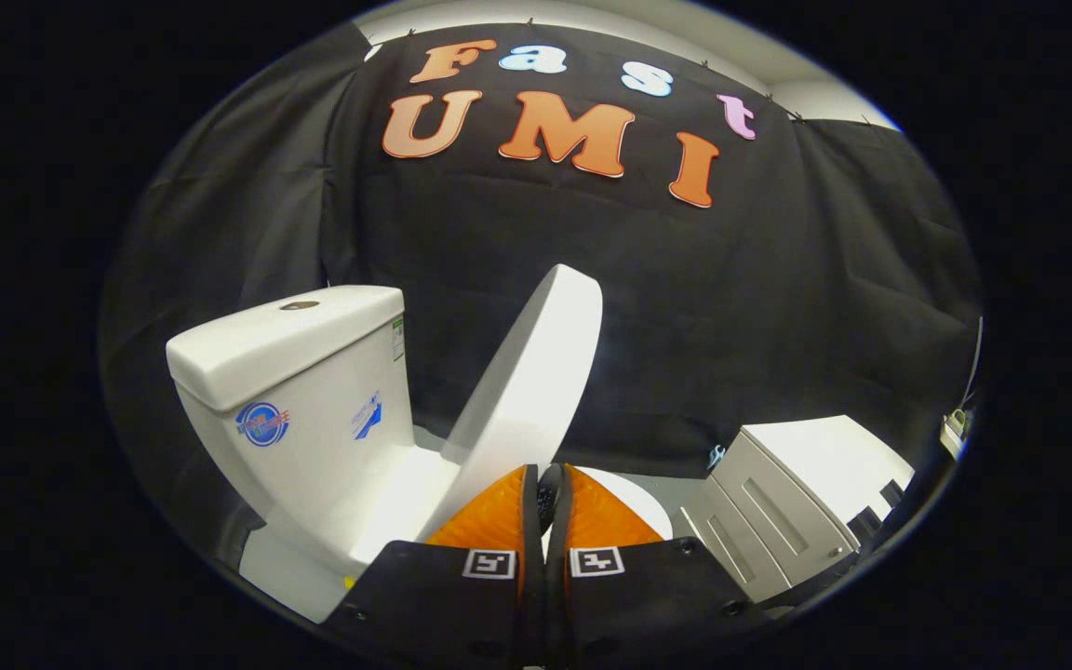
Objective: Open the toilet lid.
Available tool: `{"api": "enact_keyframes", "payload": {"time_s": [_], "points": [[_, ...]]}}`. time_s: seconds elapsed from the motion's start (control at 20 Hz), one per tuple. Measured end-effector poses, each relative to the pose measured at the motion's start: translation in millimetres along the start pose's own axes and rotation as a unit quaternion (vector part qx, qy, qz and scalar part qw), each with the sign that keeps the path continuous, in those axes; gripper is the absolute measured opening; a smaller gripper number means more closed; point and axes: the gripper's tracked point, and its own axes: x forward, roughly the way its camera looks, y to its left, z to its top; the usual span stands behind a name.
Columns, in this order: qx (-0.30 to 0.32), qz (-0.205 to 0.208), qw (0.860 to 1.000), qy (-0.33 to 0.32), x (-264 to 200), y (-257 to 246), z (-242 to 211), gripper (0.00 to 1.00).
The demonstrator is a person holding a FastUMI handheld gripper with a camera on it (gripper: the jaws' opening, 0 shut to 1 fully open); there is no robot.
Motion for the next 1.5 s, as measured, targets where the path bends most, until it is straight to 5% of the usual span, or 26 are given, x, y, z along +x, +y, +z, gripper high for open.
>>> {"api": "enact_keyframes", "payload": {"time_s": [1.1, 1.5], "points": [[-0.12, 0.07, 0.989, -0.053, -19.4, 157.0, 34.0, 0.08], [-0.14, 0.07, 0.986, -0.061, -20.5, 175.5, 36.7, 0.08]]}}
